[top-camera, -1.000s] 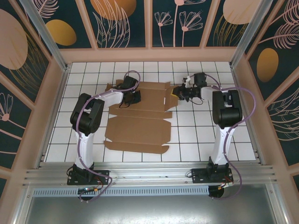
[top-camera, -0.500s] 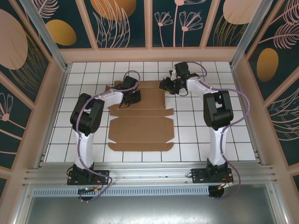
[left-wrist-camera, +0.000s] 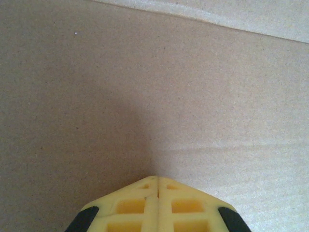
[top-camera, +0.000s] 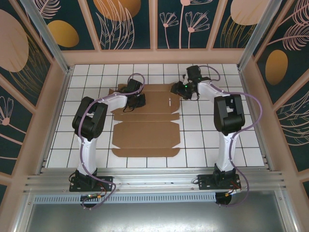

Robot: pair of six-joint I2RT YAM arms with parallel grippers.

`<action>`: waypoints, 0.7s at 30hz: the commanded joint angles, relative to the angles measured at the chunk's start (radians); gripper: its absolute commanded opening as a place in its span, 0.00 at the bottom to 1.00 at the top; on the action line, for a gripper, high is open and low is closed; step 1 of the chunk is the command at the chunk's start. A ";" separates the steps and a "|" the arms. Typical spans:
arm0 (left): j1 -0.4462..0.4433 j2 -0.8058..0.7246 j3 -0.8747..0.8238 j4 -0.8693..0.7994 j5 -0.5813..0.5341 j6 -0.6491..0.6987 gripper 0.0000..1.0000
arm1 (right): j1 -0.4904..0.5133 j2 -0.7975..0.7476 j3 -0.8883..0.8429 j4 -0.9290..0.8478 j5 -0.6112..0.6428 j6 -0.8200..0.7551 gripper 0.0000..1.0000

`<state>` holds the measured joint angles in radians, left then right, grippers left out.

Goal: Fold the paper box

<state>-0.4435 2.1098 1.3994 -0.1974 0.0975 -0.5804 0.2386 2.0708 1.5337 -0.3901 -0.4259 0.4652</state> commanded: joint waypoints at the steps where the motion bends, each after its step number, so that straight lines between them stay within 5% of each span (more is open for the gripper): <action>1: 0.000 -0.025 -0.020 -0.019 0.030 -0.019 0.00 | -0.049 -0.110 -0.053 0.049 0.040 -0.032 0.55; 8: -0.017 -0.005 -0.048 0.122 0.227 -0.128 0.00 | 0.029 -0.213 -0.018 0.011 0.322 -0.139 0.54; 16: -0.037 -0.052 -0.093 0.264 0.263 -0.279 0.00 | 0.125 -0.174 -0.164 0.206 0.102 0.026 0.07; 21: -0.027 -0.132 -0.056 0.212 0.214 -0.237 0.02 | 0.149 -0.106 -0.194 0.290 0.054 0.091 0.00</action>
<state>-0.4824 2.0747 1.3163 0.0029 0.3347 -0.8173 0.3824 1.9343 1.3613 -0.1883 -0.3214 0.4957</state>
